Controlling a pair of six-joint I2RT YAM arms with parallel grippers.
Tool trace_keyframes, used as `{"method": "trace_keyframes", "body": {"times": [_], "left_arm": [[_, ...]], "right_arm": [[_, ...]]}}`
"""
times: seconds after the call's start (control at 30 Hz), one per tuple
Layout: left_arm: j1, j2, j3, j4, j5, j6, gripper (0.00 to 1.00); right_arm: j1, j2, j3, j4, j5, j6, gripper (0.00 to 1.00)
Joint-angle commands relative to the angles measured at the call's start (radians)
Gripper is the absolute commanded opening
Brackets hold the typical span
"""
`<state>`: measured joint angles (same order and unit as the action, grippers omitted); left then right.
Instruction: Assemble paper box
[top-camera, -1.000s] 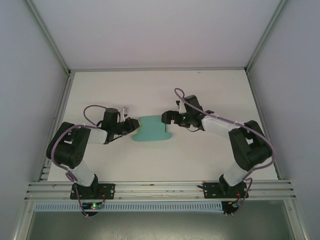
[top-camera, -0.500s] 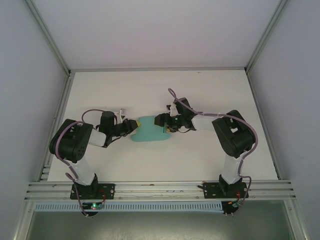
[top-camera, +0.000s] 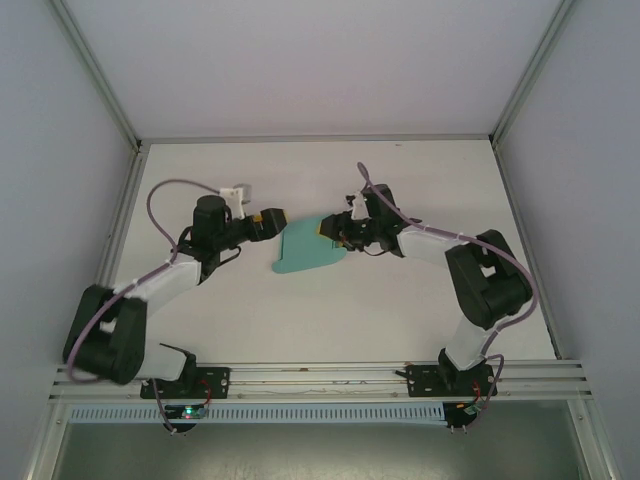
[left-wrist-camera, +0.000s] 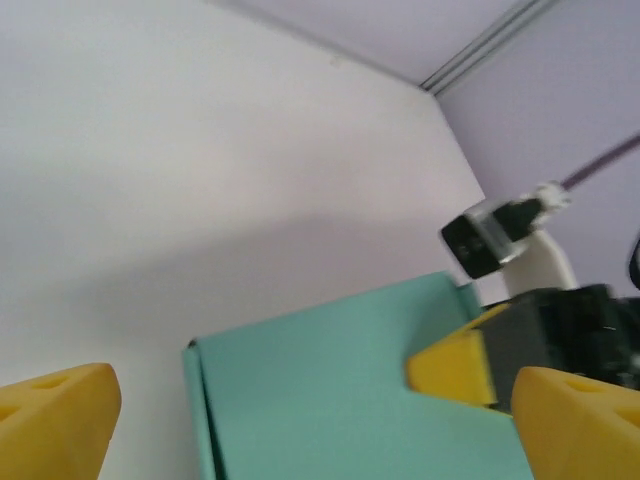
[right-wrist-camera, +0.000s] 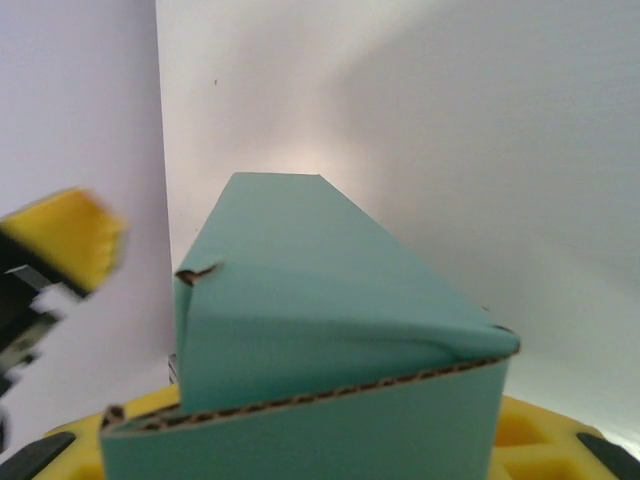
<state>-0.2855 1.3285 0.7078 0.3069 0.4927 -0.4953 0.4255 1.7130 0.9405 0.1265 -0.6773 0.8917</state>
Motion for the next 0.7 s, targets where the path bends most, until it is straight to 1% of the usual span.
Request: {"method": "trace_keyframes", "body": {"times": [0.0,0.1,0.2,0.3,0.37,0.4,0.5,0.6,0.67], "left_arm": [[-0.104,-0.098,0.077,-0.322,-0.169,0.415,1.0],[-0.207,-0.129,0.129,-0.457,-0.184,0.635,1.0],[-0.32,-0.12,0.172,-0.534,-0.273,0.781,1.0],[-0.411,-0.083,0.217,-0.588,-0.367,0.866,1.0],[-0.464,-0.055,0.235,-0.594,-0.432,0.916,1.0],[-0.481,-0.04,0.246,-0.602,-0.451,0.946,1.0],[-0.53,0.009,0.267,-0.598,-0.563,1.021,1.0],[-0.59,0.077,0.292,-0.599,-0.705,1.086,1.0],[-0.613,0.115,0.29,-0.571,-0.793,1.131,1.0]], "right_arm": [[-0.031,-0.089,0.043,-0.227,0.071,-0.016,0.42],[-0.066,-0.146,0.06,-0.325,0.063,-0.001,0.42],[-0.107,-0.177,0.076,-0.384,-0.021,0.068,0.41],[-0.14,-0.188,0.082,-0.397,-0.12,0.139,0.4],[-0.15,-0.194,0.084,-0.393,-0.15,0.178,0.4],[-0.153,-0.196,0.092,-0.403,-0.163,0.182,0.41],[-0.158,-0.185,0.128,-0.462,-0.2,0.19,0.43],[-0.157,-0.176,0.122,-0.443,-0.248,0.278,0.41],[-0.157,-0.176,0.116,-0.425,-0.269,0.315,0.4]]}}
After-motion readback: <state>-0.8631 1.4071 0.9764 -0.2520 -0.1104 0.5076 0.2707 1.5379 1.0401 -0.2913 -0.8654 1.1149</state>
